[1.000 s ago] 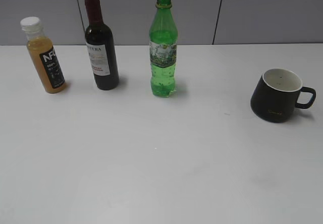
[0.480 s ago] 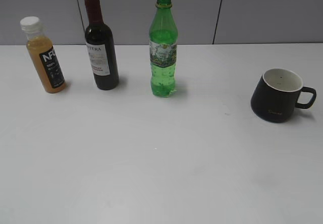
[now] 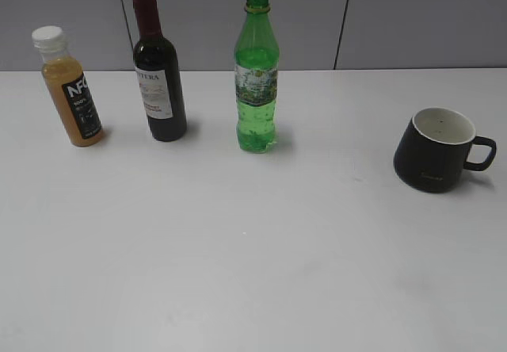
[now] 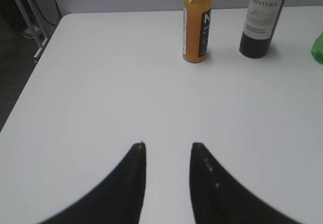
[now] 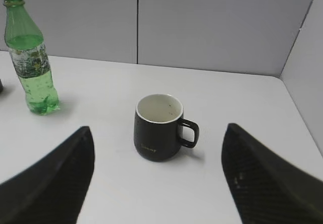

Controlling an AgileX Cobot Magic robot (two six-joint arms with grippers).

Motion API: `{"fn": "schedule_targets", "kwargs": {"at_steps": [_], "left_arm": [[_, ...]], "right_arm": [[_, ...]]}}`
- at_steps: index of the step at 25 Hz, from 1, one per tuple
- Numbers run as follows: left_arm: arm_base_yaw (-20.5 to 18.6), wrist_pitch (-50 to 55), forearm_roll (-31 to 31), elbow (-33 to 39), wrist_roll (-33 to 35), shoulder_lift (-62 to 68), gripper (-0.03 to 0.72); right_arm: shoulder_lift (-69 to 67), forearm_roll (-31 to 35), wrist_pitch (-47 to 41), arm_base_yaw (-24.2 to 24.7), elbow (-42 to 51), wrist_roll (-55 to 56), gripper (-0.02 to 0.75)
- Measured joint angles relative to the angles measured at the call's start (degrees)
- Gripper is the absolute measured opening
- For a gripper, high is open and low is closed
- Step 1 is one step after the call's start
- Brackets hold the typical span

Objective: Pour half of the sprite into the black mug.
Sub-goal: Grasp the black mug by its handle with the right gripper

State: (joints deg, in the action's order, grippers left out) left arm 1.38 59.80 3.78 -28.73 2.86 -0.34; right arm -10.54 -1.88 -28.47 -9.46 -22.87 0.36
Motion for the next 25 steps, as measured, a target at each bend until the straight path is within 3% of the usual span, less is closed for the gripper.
{"fn": "schedule_targets", "kwargs": {"at_steps": [16, 25], "left_arm": [[0.0, 0.0, 0.0, 0.0, 0.0, 0.0, 0.238], [0.0, 0.0, 0.0, 0.0, 0.0, 0.0, 0.238]], "right_arm": [[-12.3, -0.1, 29.7, 0.0, 12.7, 0.0, 0.593], [-30.4, 0.2, 46.9, 0.0, 13.3, 0.1, 0.593]]}}
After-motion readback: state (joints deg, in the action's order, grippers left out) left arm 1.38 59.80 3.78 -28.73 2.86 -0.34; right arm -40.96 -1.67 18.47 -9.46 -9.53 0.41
